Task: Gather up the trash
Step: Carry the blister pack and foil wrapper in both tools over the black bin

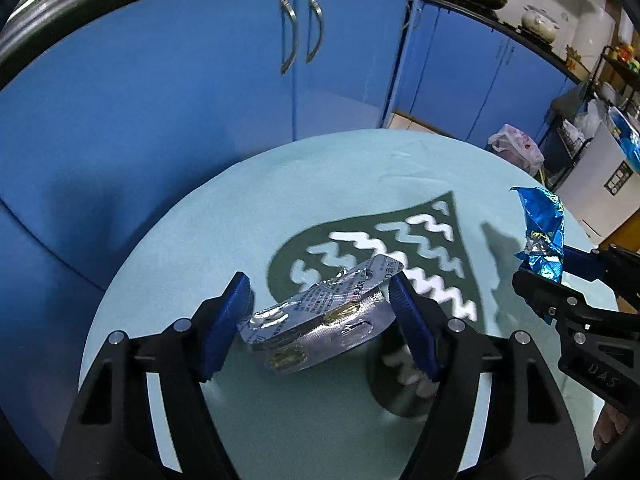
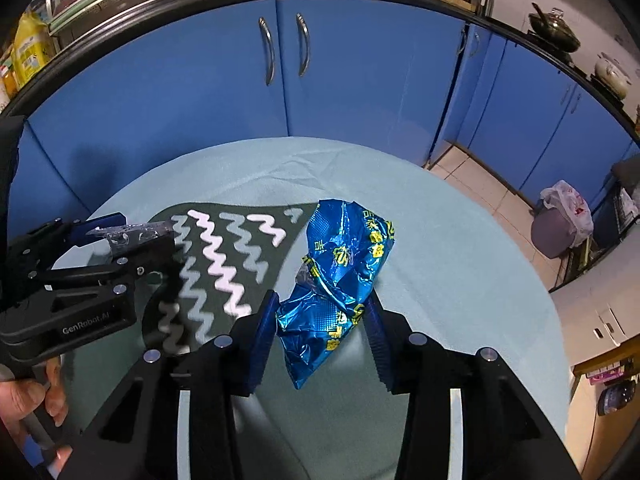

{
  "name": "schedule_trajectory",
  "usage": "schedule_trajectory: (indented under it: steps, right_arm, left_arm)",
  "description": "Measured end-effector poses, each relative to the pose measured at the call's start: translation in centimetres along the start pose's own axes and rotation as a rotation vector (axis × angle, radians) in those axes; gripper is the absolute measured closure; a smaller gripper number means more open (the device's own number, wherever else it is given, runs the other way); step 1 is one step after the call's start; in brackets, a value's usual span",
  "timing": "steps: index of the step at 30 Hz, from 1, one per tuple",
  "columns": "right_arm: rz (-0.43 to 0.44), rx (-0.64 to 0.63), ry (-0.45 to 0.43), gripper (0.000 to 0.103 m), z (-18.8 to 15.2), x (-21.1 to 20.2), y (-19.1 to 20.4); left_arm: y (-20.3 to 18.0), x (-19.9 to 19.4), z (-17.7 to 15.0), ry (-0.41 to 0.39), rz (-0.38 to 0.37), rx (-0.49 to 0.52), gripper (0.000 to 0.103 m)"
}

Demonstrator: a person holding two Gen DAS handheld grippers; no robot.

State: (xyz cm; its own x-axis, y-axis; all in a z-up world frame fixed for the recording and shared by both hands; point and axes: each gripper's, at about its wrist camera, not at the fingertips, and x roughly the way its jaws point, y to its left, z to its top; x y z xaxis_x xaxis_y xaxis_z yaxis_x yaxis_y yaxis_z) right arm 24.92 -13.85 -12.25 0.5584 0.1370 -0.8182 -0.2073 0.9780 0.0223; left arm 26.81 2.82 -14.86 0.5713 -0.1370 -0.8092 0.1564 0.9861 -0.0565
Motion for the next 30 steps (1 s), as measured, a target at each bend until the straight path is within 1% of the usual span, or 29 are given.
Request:
schedule_trajectory:
  steps: [5,17,24,30]
  right_arm:
    - [-0.014,0.029,-0.002,0.061,-1.5,-1.9,-1.9]
    - [-0.066,0.1,-0.015,0.061,-6.9,-8.1,-6.1]
    - [-0.092,0.142,-0.035,0.061,-10.1,-11.6,-8.6]
    - [-0.112,0.175,-0.045,0.061,-12.7,-13.8,-10.6]
  left_arm:
    - [-2.5,-1.7,-0.6,-0.008,-0.022,0.038,0.032]
    - [-10.0,-5.4,-2.4,-0.017,-0.074,0.15,0.032]
    - [-13.7,-7.3,-4.2,-0.022,-0.088,0.204,0.031]
    - [-17.1,-8.5,-5.7,-0.017,-0.1,0.253,0.031]
